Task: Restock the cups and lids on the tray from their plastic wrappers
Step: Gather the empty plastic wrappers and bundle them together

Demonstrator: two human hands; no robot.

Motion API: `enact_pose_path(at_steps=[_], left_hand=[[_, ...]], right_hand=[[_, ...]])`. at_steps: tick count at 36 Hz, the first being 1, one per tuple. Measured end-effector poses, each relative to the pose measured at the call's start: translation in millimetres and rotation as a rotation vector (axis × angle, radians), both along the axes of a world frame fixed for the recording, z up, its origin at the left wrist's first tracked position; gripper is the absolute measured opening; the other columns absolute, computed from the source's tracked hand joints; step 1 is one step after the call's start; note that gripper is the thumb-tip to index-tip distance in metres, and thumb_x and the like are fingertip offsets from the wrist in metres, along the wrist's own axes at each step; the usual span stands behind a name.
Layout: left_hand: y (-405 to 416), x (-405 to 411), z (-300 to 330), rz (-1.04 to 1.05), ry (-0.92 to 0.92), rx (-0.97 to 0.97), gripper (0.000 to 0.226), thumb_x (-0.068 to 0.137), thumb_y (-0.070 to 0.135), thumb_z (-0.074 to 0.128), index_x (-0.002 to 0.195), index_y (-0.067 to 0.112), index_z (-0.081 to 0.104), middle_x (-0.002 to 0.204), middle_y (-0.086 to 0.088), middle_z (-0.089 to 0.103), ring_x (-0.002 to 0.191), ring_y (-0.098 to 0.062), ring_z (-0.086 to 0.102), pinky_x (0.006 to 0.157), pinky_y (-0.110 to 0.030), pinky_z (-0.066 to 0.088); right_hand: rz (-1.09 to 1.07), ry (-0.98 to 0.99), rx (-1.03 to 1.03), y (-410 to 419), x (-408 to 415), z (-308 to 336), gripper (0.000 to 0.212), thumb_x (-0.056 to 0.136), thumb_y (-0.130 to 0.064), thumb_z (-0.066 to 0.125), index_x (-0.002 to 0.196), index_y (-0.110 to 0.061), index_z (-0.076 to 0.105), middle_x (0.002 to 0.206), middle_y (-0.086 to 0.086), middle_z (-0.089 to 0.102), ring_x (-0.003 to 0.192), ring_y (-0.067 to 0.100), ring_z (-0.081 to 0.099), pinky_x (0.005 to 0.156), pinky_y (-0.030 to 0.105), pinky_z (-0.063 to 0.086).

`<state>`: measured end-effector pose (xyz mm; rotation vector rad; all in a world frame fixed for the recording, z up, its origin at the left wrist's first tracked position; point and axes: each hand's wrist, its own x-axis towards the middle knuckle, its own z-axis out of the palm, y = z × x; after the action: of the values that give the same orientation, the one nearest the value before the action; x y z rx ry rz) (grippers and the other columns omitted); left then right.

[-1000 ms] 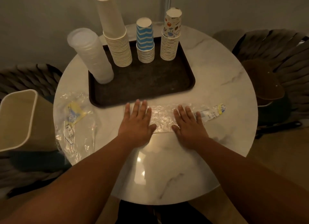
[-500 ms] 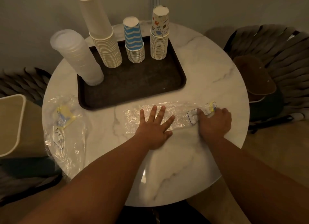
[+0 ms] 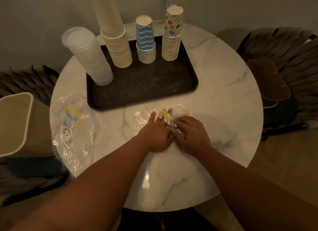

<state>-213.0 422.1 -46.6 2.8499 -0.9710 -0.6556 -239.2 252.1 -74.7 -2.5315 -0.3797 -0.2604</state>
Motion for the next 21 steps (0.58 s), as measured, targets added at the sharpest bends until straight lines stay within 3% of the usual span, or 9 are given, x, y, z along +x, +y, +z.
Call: enact_pose_path(at_steps=[2, 3, 5, 6, 8, 11, 15, 18, 21], left_hand=[[9.7, -2.5, 10.2, -0.002, -0.107, -0.050, 0.046, 0.091, 0.036, 0.036, 0.124, 0.019, 0.063, 0.131, -0.012, 0.059, 0.136, -0.031, 0.041, 0.119, -0.046, 0.013], [13.4, -4.6, 15.1, 0.031, -0.205, -0.140, 0.042, 0.087, 0.033, 0.036, 0.107, 0.015, 0.069, 0.111, -0.011, 0.067, 0.117, -0.031, 0.056, 0.111, -0.042, 0.026], [17.9, -9.7, 17.9, 0.114, -0.398, -0.386, 0.028, 0.080, 0.027, 0.045, 0.083, 0.011, 0.068, 0.087, -0.009, 0.067, 0.085, -0.032, 0.063, 0.084, -0.039, 0.039], [17.4, -11.9, 17.1, 0.135, -0.454, -0.453, 0.025, 0.080, 0.024, 0.050, 0.088, 0.010, 0.069, 0.092, -0.010, 0.068, 0.088, -0.032, 0.062, 0.081, -0.039, 0.042], [11.6, -15.6, 11.5, 0.128, -0.432, -0.401, 0.036, 0.089, 0.025, 0.055, 0.118, 0.007, 0.067, 0.124, -0.014, 0.064, 0.118, -0.033, 0.055, 0.099, -0.042, 0.042], [5.7, -22.6, 3.5, 0.114, -0.172, -0.101, 0.053, 0.104, 0.037, 0.030, 0.153, 0.015, 0.031, 0.162, -0.010, 0.022, 0.151, -0.030, 0.013, 0.121, -0.043, 0.008], [10.9, -26.5, -6.4, 0.124, -0.076, 0.023, 0.060, 0.105, 0.041, 0.023, 0.157, 0.019, 0.006, 0.165, -0.006, -0.005, 0.152, -0.026, -0.008, 0.122, -0.040, -0.005], [14.4, -24.5, -8.4, 0.096, -0.066, 0.013, 0.061, 0.104, 0.039, 0.026, 0.158, 0.019, 0.004, 0.165, -0.006, -0.007, 0.152, -0.024, -0.010, 0.121, -0.037, -0.007], [20.6, -19.2, -4.9, 0.081, -0.020, -0.066, 0.059, 0.104, 0.035, 0.031, 0.158, 0.018, 0.013, 0.165, -0.005, 0.000, 0.152, -0.023, -0.005, 0.120, -0.032, -0.007]], right_hand=[[0.020, -0.004, -0.057, 1.2, -0.6, -1.6, 0.035, 0.094, -0.038, 0.055, 0.104, -0.010, 0.074, 0.103, 0.008, 0.070, 0.094, 0.028, 0.064, 0.081, 0.040, 0.051], [0.025, 0.007, -0.079, 1.7, -1.0, -2.7, 0.036, 0.094, -0.038, 0.053, 0.104, -0.010, 0.074, 0.105, 0.008, 0.069, 0.095, 0.030, 0.063, 0.081, 0.041, 0.051], [0.011, 0.052, -0.119, 3.6, -3.5, -3.7, 0.040, 0.095, -0.041, 0.048, 0.108, -0.012, 0.073, 0.111, 0.008, 0.067, 0.102, 0.031, 0.061, 0.085, 0.042, 0.049], [0.000, 0.069, -0.141, 4.5, -4.2, -3.5, 0.042, 0.095, -0.042, 0.046, 0.110, -0.013, 0.072, 0.114, 0.009, 0.067, 0.105, 0.031, 0.061, 0.088, 0.042, 0.048], [-0.006, 0.081, -0.169, 5.7, -4.7, -0.9, 0.044, 0.094, -0.041, 0.043, 0.112, -0.014, 0.072, 0.115, 0.010, 0.068, 0.107, 0.033, 0.061, 0.091, 0.044, 0.048], [-0.062, 0.003, -0.155, 3.5, -4.5, 6.7, 0.037, 0.090, -0.033, 0.046, 0.107, -0.015, 0.074, 0.111, 0.007, 0.070, 0.103, 0.034, 0.062, 0.090, 0.044, 0.049], [-0.583, 0.262, 0.046, 0.0, 5.1, 23.0, 0.042, 0.088, -0.036, 0.059, 0.123, -0.014, 0.060, 0.123, 0.011, 0.059, 0.112, 0.034, 0.053, 0.093, 0.042, 0.040], [-0.583, 0.569, -0.057, 2.3, 18.2, 28.4, 0.050, 0.086, -0.049, 0.062, 0.125, -0.018, 0.056, 0.121, 0.009, 0.061, 0.117, 0.034, 0.050, 0.097, 0.041, 0.038], [-0.542, 0.661, -0.076, 8.8, 27.3, 31.9, 0.039, 0.091, -0.041, 0.057, 0.124, -0.019, 0.057, 0.120, 0.008, 0.064, 0.117, 0.033, 0.051, 0.096, 0.038, 0.038]])
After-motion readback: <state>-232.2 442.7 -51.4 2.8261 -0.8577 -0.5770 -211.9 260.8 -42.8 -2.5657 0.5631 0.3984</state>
